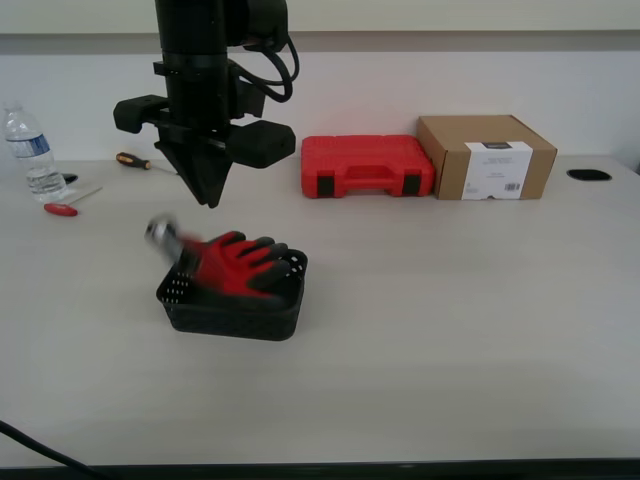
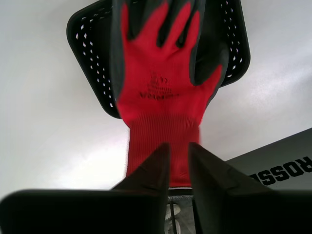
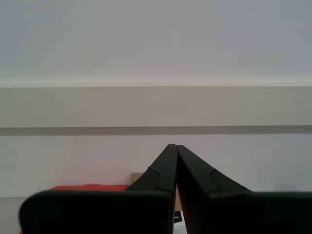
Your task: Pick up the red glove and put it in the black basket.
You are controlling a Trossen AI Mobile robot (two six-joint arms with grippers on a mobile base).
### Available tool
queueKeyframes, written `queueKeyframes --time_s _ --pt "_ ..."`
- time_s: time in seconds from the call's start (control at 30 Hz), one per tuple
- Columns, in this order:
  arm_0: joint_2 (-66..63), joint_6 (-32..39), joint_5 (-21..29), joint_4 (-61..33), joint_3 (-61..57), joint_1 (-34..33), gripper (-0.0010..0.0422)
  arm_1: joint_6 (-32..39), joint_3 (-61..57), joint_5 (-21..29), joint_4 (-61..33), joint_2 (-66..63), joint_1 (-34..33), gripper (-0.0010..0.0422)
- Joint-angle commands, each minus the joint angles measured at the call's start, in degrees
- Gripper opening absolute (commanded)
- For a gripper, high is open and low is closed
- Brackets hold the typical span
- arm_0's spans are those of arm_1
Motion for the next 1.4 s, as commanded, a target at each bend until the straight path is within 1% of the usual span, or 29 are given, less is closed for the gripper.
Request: queueKeyframes --time_s 0.03,0.17,0.2,0.23,0.3,0.33,0.4,0.43,0.47,0.53,0.57,0.63,0.7,0.77,0.8,0.87,0.9,0.93,0.97,1.1,1.13,1.17,1.2,1.27,1.3,1.33,1.4 --pt "0.0 0.15 0.0 0.17 0.07 0.0 0.0 -1.03 0.0 -0.02 -0.37 -0.02 0.48 0.0122" --pt "0.0 0.15 0.0 0.17 0.07 -0.02 0.0 -3.1 0.81 -0.26 -1.2 -0.02 0.55 0.0299" --pt "0.0 0.15 0.0 0.17 0.07 0.0 0.0 -3.76 1.4 -0.26 -1.22 -0.02 0.57 0.0318" --pt "0.0 0.15 0.0 0.17 0.07 -0.02 0.0 -4.04 2.23 -0.24 -1.4 -0.02 0.61 0.0318" --pt "0.0 0.15 0.0 0.17 0.07 0.0 0.0 -3.87 4.74 0.17 -3.3 -0.02 0.61 0.0278" --pt "0.0 0.15 0.0 0.17 0.07 -0.02 0.0 -3.41 6.78 0.17 -5.03 -0.02 0.61 0.0245" --pt "0.0 0.15 0.0 0.17 0.07 -0.02 0.0 -1.9 12.41 0.07 -7.67 -0.33 0.63 0.0159" --pt "0.0 0.15 0.0 0.17 0.07 0.0 0.0 -1.64 15.67 0.15 -7.91 -0.96 0.66 0.0102" --pt "0.0 0.15 0.0 0.17 0.07 0.0 0.0 -1.33 18.23 0.11 -7.91 -1.84 0.66 0.0056" --pt "0.0 0.15 0.0 0.17 0.07 0.0 0.0 -0.48 23.96 -0.15 -7.93 -4.48 0.72 -0.0003" --pt "0.0 0.15 0.0 0.17 0.07 -0.02 0.0 -0.04 26.4 -1.66 -7.87 -6.19 0.76 0.0015" --pt "0.0 0.15 0.0 -0.02 0.07 0.0 0.0 0.72 31.56 -8.0 -7.34 -9.4 0.94 0.0067" --pt "0.0 0.15 0.0 -0.26 0.07 0.0 0.0 1.68 35.45 -10.69 -7.02 -11.67 1.46 0.0123" --pt "0.0 0.15 0.0 -0.26 0.07 -0.02 0.0 1.79 40.02 -11.13 -7.13 -12.55 2.47 0.0213" --pt "0.0 0.13 0.0 -0.42 0.07 -0.02 0.0 1.97 41.24 -12.44 -7.13 -12.59 2.56 0.0252" --pt "0.0 0.15 0.0 -0.48 0.07 0.0 0.0 4.2 43.54 -17.16 -6.99 -12.61 2.58 0.0368" --pt "0.0 0.15 0.0 -0.68 0.07 -0.02 0.0 4.24 44.11 -19.45 -6.91 -12.61 2.64 0.0417" --pt "0.0 0.15 0.0 -0.7 0.07 -0.02 0.0 4.24 44.24 -21.2 -6.78 -12.61 2.67 0.0405" --pt "0.0 0.15 0.0 -0.7 0.07 -0.02 0.0 4.22 44.28 -21.92 -6.69 -12.63 2.69 0.0356" --pt "0.0 0.15 0.0 -0.7 0.07 -0.02 0.0 4.22 44.26 -21.84 -6.6 -12.66 2.71 0.0155" --pt "0.0 0.15 0.0 -0.7 0.07 0.0 0.0 4.22 44.26 -21.66 -6.58 -12.66 2.69 0.0075" --pt "0.0 0.15 0.0 -0.7 0.07 -0.02 0.0 4.22 44.26 -21.66 -6.58 -12.66 2.71 0.0041" --pt "0.0 0.15 0.0 -0.7 0.07 0.0 0.0 4.22 44.26 -21.66 -6.58 -12.66 2.71 -0.0006" --pt "0.0 0.15 0.0 -0.7 0.07 0.0 0.0 3.8 44.26 -21.64 -6.58 -12.66 2.71 0.0021" --pt "0.0 0.15 0.0 -0.7 0.07 0.0 0.0 3.8 44.26 -21.64 -6.58 -12.66 2.71 0.0047" --pt "0.0 0.15 0.0 -0.7 0.07 0.0 0.0 3.78 44.26 -21.64 -6.58 -12.66 2.71 0.0063" --pt "0.0 0.15 0.0 -0.7 0.07 0.0 0.0 3.8 44.26 -21.64 -6.58 -12.66 2.71 0.0127"
